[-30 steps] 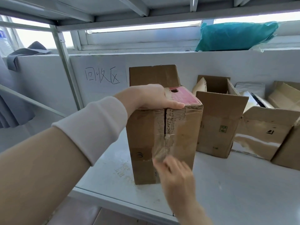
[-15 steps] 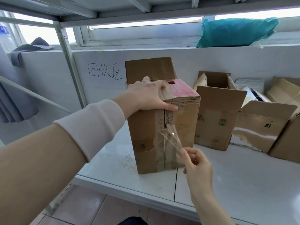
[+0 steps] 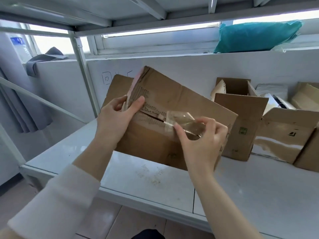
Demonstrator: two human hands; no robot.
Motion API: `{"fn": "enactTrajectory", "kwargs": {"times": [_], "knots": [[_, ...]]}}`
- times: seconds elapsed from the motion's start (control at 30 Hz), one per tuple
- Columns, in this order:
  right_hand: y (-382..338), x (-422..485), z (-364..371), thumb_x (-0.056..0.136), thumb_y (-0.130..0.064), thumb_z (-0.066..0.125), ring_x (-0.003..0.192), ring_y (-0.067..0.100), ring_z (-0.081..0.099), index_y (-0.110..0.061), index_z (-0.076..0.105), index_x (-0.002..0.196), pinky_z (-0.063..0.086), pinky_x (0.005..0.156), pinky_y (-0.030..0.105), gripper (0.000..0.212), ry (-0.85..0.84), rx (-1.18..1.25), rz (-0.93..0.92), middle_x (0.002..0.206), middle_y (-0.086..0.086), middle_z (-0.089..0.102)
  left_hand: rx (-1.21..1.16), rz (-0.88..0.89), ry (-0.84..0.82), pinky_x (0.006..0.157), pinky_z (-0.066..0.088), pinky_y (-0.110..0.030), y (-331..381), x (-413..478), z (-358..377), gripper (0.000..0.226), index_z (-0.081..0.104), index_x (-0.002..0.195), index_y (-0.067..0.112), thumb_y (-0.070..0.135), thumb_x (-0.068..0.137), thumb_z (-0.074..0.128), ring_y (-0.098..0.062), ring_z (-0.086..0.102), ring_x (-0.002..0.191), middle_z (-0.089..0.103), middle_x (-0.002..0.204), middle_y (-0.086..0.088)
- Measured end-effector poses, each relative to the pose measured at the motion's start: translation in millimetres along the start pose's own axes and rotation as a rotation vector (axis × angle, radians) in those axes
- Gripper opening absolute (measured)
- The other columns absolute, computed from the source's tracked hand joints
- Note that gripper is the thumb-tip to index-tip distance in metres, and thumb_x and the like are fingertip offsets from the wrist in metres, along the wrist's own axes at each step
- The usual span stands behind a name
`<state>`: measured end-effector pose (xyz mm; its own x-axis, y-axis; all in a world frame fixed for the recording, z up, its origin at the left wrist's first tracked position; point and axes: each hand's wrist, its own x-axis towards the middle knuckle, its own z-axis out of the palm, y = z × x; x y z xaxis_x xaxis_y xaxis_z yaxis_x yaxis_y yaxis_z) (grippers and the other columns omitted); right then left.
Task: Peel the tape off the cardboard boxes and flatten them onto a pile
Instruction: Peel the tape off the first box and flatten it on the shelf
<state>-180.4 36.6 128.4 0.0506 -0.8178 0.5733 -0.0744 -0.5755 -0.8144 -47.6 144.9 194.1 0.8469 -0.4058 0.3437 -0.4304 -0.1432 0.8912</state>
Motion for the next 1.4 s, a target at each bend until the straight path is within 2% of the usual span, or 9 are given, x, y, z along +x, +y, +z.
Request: {"fn": "enactTrajectory", "kwargs": {"times": [0.13, 0.33, 0.53, 0.8, 0.97, 1.1, 1.2, 1.27, 1.4], "knots": [[15.7, 9.6, -6.4, 0.082, -0.017, 0.067, 0.074, 0.017, 0.057, -0.013, 0.066, 0.083, 0.038, 0.066, 0.004, 0.004, 0.057, -0.035, -0.184, 0.087, -0.005, 0.051, -0.162, -0.155, 0.067, 0.095, 0.049, -0.040, -24.5, -13.3, -7.6, 0.073, 0.067, 0.111, 0.029, 0.074, 0.053, 0.068, -0.014, 0.064, 0.097, 0.070, 0.096, 0.011], [62.6, 43.0, -64.0, 0.086, -0.008, 0.060, 0.069, 0.022, 0.055, -0.011, 0.055, 0.102, 0.037, 0.064, 0.019, 0.018, 0.319, -0.086, 0.018, 0.095, 0.010, 0.061, -0.367, -0.354, 0.101, 0.076, 0.052, -0.034, -57.2, -19.4, -23.9, 0.031, 0.066, 0.078, 0.027, 0.057, 0.071, 0.067, -0.022, 0.065, 0.089, 0.069, 0.091, 0.002], [54.6, 1.3, -21.2, 0.085, -0.004, 0.059, 0.087, 0.020, 0.054, 0.001, 0.071, 0.089, 0.045, 0.084, 0.023, 0.013, -0.001, -0.188, -0.689, 0.089, 0.010, 0.069, -0.468, -0.421, 0.093, 0.069, 0.050, -0.030, -71.5, -26.8, -10.9, 0.033, 0.065, 0.077, 0.026, 0.059, 0.075, 0.063, -0.018, 0.063, 0.084, 0.068, 0.088, 0.004], [41.1, -10.6, -11.6, 0.073, -0.050, 0.060, 0.095, 0.013, 0.043, -0.009, 0.058, 0.109, 0.041, 0.084, 0.027, 0.056, -0.118, -0.226, -0.466, 0.097, 0.002, 0.061, -0.488, -0.449, 0.101, 0.078, 0.052, -0.037, -86.1, -30.7, -6.2, 0.037, 0.066, 0.079, 0.026, 0.062, 0.075, 0.061, -0.022, 0.065, 0.092, 0.069, 0.095, 0.000], [34.8, 10.7, -21.2, 0.088, -0.015, 0.057, 0.069, 0.007, 0.049, -0.013, 0.055, 0.096, 0.034, 0.064, 0.017, 0.008, 0.160, -0.082, -0.217, 0.082, -0.004, 0.056, -0.466, -0.421, 0.123, 0.085, 0.052, -0.040, -93.2, -29.2, -13.3, 0.038, 0.064, 0.080, 0.025, 0.062, 0.077, 0.059, -0.023, 0.064, 0.092, 0.068, 0.094, 0.001], [59.3, 53.0, -62.8, 0.086, -0.011, 0.058, 0.069, 0.000, 0.059, -0.026, 0.041, 0.104, 0.048, 0.076, 0.022, 0.029, 0.330, 0.104, 0.160, 0.077, -0.011, 0.057, -0.472, -0.453, 0.165, 0.091, 0.050, -0.044, -105.2, -20.4, -33.4, 0.040, 0.064, 0.083, 0.027, 0.065, 0.073, 0.061, -0.025, 0.064, 0.097, 0.068, 0.100, -0.001], [67.2, 50.4, -63.4, 0.086, -0.007, 0.056, 0.084, 0.026, 0.063, -0.017, 0.062, 0.106, 0.045, 0.082, 0.029, 0.023, 0.200, -0.193, -0.029, 0.089, 0.000, 0.065, -0.468, -0.478, 0.162, 0.091, 0.050, -0.042, -111.0, -21.0, -32.6, 0.040, 0.064, 0.084, 0.027, 0.066, 0.073, 0.060, -0.026, 0.063, 0.100, 0.067, 0.103, -0.001], [64.7, 37.7, -49.3, 0.085, 0.000, 0.053, 0.099, 0.024, 0.060, -0.012, 0.065, 0.115, 0.043, 0.090, 0.025, 0.034, 0.032, -0.247, -0.166, 0.110, 0.005, 0.067, -0.478, -0.493, 0.161, 0.090, 0.049, -0.040, -111.7, -22.4, -27.9, 0.038, 0.063, 0.085, 0.026, 0.063, 0.076, 0.060, -0.025, 0.062, 0.098, 0.066, 0.102, -0.001], [57.0, 17.7, -26.1, 0.086, -0.014, 0.057, 0.113, 0.019, 0.052, -0.016, 0.058, 0.125, 0.049, 0.092, 0.044, 0.039, -0.214, -0.138, -0.182, 0.123, 0.000, 0.058, -0.485, -0.500, 0.155, 0.083, 0.048, -0.036, -110.8, -23.7, -23.4, 0.036, 0.063, 0.084, 0.026, 0.061, 0.078, 0.058, -0.023, 0.062, 0.093, 0.066, 0.097, 0.002]]}}
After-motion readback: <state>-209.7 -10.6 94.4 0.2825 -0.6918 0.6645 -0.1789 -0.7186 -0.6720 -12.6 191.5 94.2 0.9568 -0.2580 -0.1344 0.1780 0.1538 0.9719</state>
